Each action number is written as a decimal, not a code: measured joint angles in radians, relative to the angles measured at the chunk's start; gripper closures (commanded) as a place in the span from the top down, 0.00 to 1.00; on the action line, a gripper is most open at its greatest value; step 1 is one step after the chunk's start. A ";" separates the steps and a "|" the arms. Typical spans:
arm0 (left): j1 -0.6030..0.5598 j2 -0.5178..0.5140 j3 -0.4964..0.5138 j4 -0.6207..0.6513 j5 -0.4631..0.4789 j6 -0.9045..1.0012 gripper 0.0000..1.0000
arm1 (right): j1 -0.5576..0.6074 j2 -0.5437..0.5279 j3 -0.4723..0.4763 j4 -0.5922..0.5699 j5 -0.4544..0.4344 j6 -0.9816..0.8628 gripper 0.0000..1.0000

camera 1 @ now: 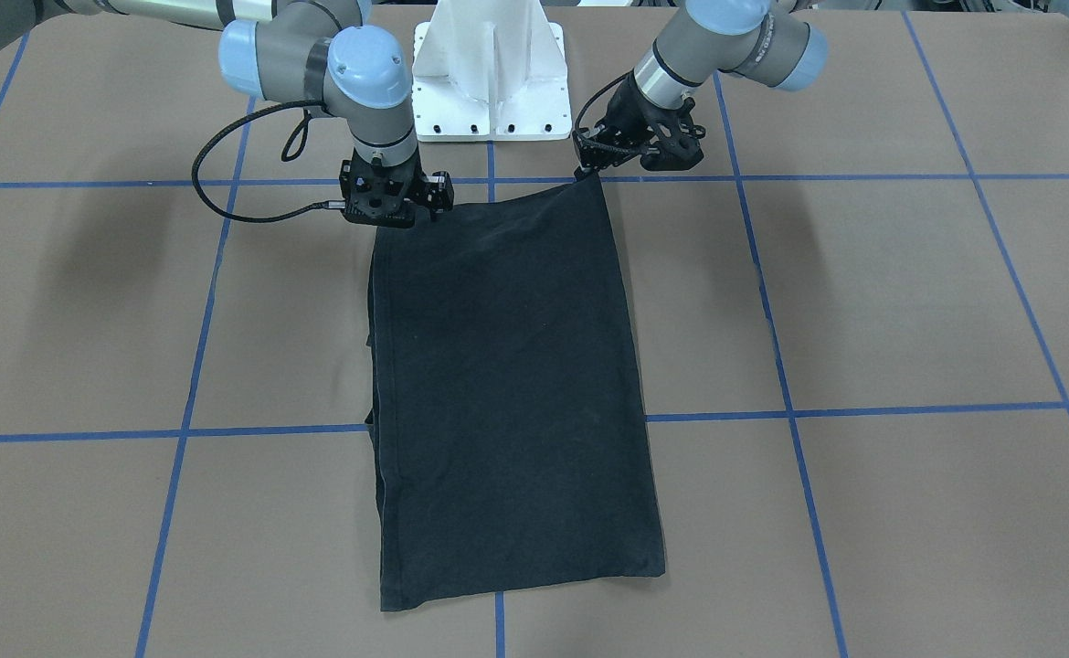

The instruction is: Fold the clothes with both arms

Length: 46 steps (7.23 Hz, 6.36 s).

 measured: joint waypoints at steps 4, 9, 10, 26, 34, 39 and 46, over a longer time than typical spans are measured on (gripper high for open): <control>0.000 0.000 0.003 0.000 0.000 0.000 0.00 | 0.005 -0.063 0.008 0.155 0.010 -0.003 0.99; 0.000 0.000 0.008 0.000 0.000 0.001 0.00 | 0.014 -0.091 0.007 0.192 0.036 0.010 0.93; 0.000 0.000 0.008 0.000 0.001 0.000 0.00 | 0.013 -0.084 0.005 0.179 0.035 0.011 0.91; -0.002 0.002 0.005 0.000 0.001 0.000 0.00 | -0.008 -0.078 -0.011 0.179 0.031 0.009 0.52; -0.003 0.002 0.000 0.000 0.002 0.000 0.00 | 0.007 -0.053 0.000 0.183 0.042 0.010 0.00; -0.003 0.015 -0.061 0.036 -0.047 0.001 0.00 | 0.024 -0.144 0.142 0.184 0.270 0.010 0.00; 0.069 0.053 -0.193 0.088 -0.158 -0.002 0.00 | 0.079 -0.223 0.219 0.185 0.478 0.009 0.00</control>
